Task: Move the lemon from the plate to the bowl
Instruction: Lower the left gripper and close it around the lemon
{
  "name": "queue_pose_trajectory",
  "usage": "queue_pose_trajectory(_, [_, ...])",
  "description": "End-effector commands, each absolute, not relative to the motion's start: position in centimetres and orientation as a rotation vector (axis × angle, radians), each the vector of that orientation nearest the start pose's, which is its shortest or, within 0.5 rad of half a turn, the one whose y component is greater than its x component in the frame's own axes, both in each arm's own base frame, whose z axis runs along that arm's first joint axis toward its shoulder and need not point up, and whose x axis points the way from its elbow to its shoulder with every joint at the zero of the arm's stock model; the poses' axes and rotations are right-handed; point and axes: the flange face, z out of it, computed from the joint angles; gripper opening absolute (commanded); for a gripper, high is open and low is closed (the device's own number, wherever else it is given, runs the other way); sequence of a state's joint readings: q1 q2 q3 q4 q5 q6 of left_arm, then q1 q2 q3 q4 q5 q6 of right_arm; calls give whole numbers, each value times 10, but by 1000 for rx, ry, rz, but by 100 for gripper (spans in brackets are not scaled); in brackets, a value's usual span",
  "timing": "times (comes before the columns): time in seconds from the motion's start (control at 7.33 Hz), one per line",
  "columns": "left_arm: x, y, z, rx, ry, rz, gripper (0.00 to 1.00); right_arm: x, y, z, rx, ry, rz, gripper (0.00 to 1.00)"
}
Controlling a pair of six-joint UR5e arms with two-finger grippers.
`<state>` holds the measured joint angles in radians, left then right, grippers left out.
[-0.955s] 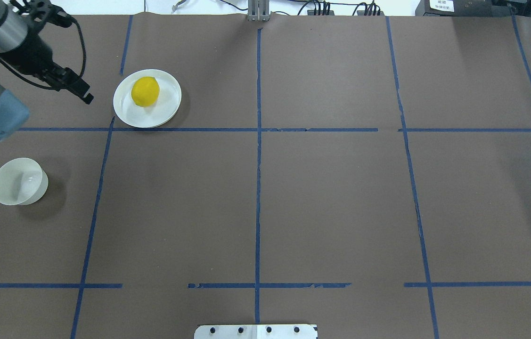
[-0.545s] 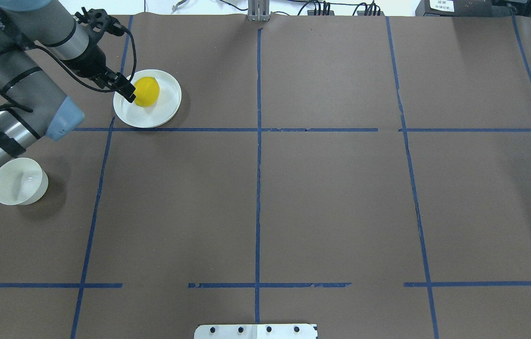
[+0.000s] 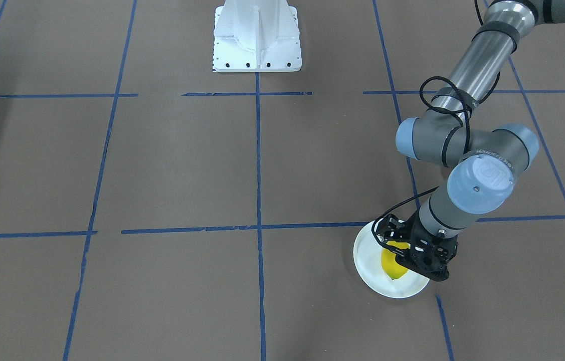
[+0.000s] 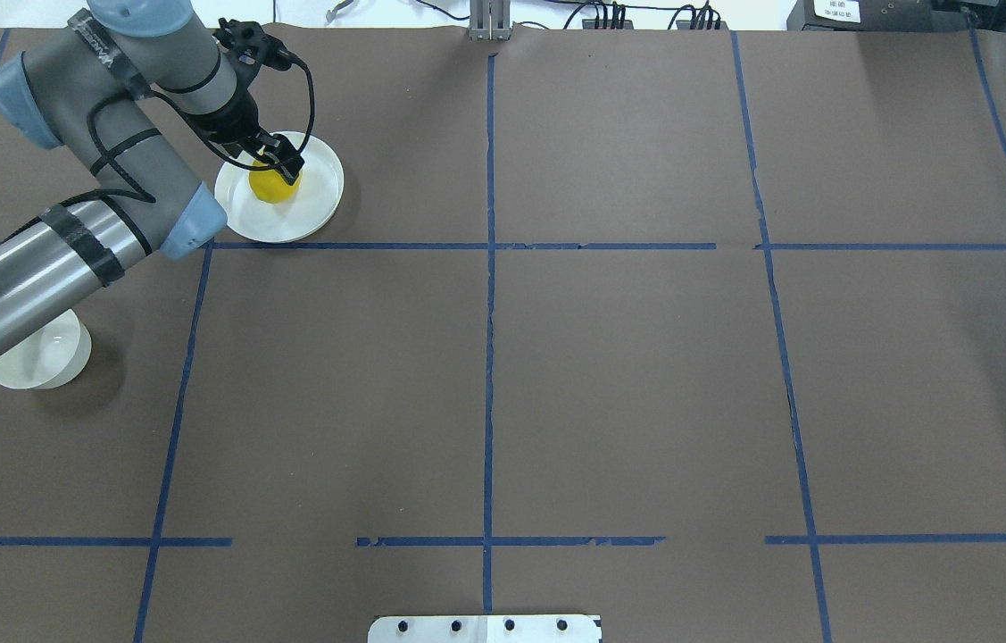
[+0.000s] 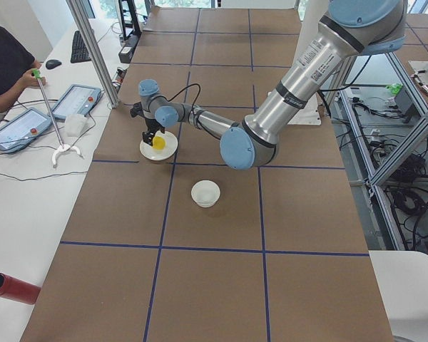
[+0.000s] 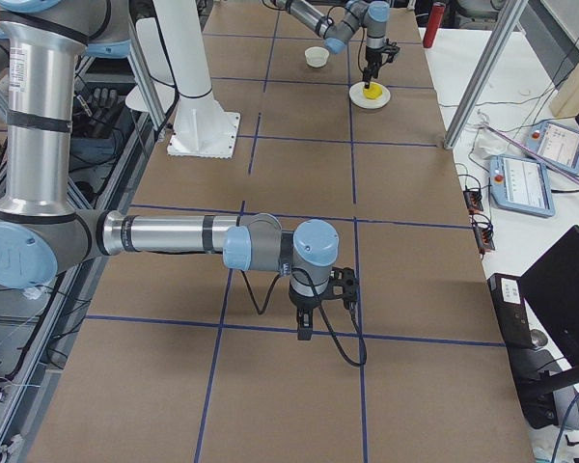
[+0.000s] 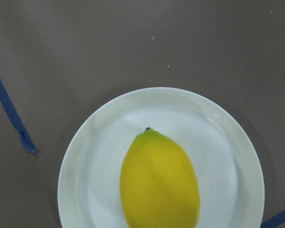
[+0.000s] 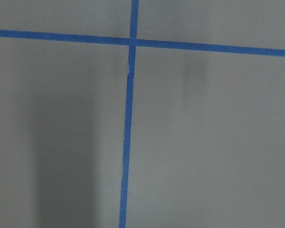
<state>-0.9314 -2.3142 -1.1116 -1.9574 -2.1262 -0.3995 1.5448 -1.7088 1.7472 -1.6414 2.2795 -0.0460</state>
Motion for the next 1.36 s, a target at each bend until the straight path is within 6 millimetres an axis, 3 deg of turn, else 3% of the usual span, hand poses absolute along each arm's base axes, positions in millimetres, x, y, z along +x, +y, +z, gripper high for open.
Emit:
queue_pose_trajectory(0.0, [424, -689, 379, 313, 794, 397, 100, 57, -432, 647, -24, -709, -58, 100])
queue_pose_trajectory(0.27, [432, -688, 389, 309, 796, 406, 99, 57, -432, 647, -24, -709, -58, 100])
queue_pose_trajectory(0.41, [433, -687, 389, 315, 798, 412, 88, 57, -432, 647, -24, -709, -58, 100])
queue_pose_trajectory(0.55, [432, -687, 390, 317, 797, 416, 72, 57, -432, 647, -24, -709, -58, 100])
queue_pose_trajectory(0.68, [432, -687, 388, 320, 798, 417, 43, 57, -432, 647, -24, -709, -58, 100])
queue_pose_trajectory(0.82, [420, -689, 378, 336, 806, 409, 24, 57, -432, 647, -24, -709, -58, 100])
queue_pose_trajectory(0.95, [397, -680, 364, 363, 815, 390, 15, 57, -432, 647, -24, -709, -58, 100])
queue_pose_trajectory(1.09, [362, -643, 369, 383, 821, 387, 14, 57, -432, 647, -24, -709, -58, 100])
queue_pose_trajectory(1.23, [323, -594, 389, 402, 829, 387, 13, 57, -432, 647, -24, -709, -58, 100])
